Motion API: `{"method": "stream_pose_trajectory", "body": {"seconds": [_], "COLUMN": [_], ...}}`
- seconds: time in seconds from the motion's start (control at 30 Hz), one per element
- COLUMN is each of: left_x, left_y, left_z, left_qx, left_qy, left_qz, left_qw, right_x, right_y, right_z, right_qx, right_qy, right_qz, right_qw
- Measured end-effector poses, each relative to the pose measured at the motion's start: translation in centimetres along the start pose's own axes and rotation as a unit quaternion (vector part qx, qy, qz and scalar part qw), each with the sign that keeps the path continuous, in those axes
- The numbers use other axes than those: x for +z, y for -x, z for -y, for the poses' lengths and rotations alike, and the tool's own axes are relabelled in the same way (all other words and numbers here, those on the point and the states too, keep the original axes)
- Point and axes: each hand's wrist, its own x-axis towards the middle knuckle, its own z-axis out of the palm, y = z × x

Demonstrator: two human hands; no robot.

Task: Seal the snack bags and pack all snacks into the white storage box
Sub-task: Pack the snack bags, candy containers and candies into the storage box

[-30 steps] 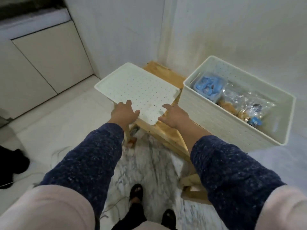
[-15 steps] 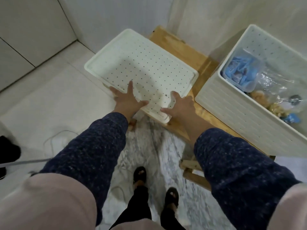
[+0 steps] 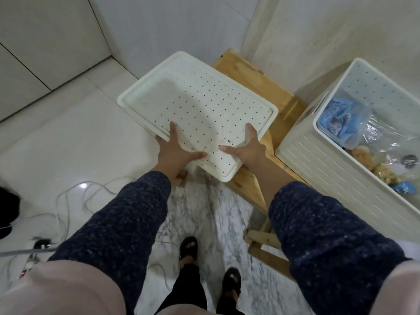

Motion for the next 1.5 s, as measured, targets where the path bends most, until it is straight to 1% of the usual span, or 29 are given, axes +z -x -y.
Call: {"method": "stream_pose_trajectory", "body": {"seconds": [0.03, 0.1, 0.2, 0.3, 0.47, 0.6, 0.77, 0.87, 1.0, 1.13, 1.27, 1.5], "left_x": [-0.4, -1.3, -2.8, -3.9, -4.7, -3.4, 2.2, 7.1, 14.5, 21.2, 25.5, 28.9], "left_y": [0.0, -0.1, 0.6, 1.9, 4.8, 8.1, 13.2, 16.0, 18.7, 21.2, 22.8, 25.0], "left_z": [0.0, -0.2, -1.0, -2.0, -5.3, -8.6, -13.1, -15.9, -19.4, -21.6, -23.0, -23.6], "left_qx": [0.000, 0.002, 0.000, 0.003, 0.045, 0.075, 0.125, 0.130, 0.126, 0.119, 0.123, 0.126], "left_qy": [0.006, -0.005, -0.022, -0.012, -0.010, 0.013, 0.041, 0.054, 0.057, 0.030, 0.019, -0.001], "left_qz": [-0.013, -0.034, -0.047, -0.071, -0.111, -0.135, -0.141, -0.132, -0.108, -0.080, -0.063, -0.064], "left_qw": [1.000, 0.999, 0.999, 0.997, 0.993, 0.988, 0.981, 0.981, 0.984, 0.989, 0.990, 0.990], "right_x": [0.2, 0.6, 0.7, -0.3, -3.9, -8.2, -16.0, -21.5, -29.0, -34.8, -38.2, -40.1], "right_y": [0.1, 0.6, 1.6, 2.8, 5.3, 7.2, 9.0, 9.8, 10.2, 10.5, 10.2, 9.8], "right_z": [0.3, 1.1, 2.4, 3.9, 5.9, 5.4, 2.0, -1.1, -6.2, -11.5, -15.4, -18.6], "right_qx": [-0.023, -0.065, -0.087, -0.119, -0.179, -0.219, -0.244, -0.247, -0.221, -0.194, -0.158, -0.127], "right_qy": [-0.004, 0.030, 0.062, 0.080, 0.089, 0.091, 0.084, 0.075, 0.091, 0.121, 0.120, 0.116], "right_qz": [0.004, -0.002, -0.019, -0.022, -0.039, -0.057, -0.084, -0.086, -0.101, -0.083, -0.066, -0.059], "right_qw": [1.000, 0.997, 0.994, 0.989, 0.979, 0.970, 0.962, 0.962, 0.966, 0.970, 0.978, 0.983]}}
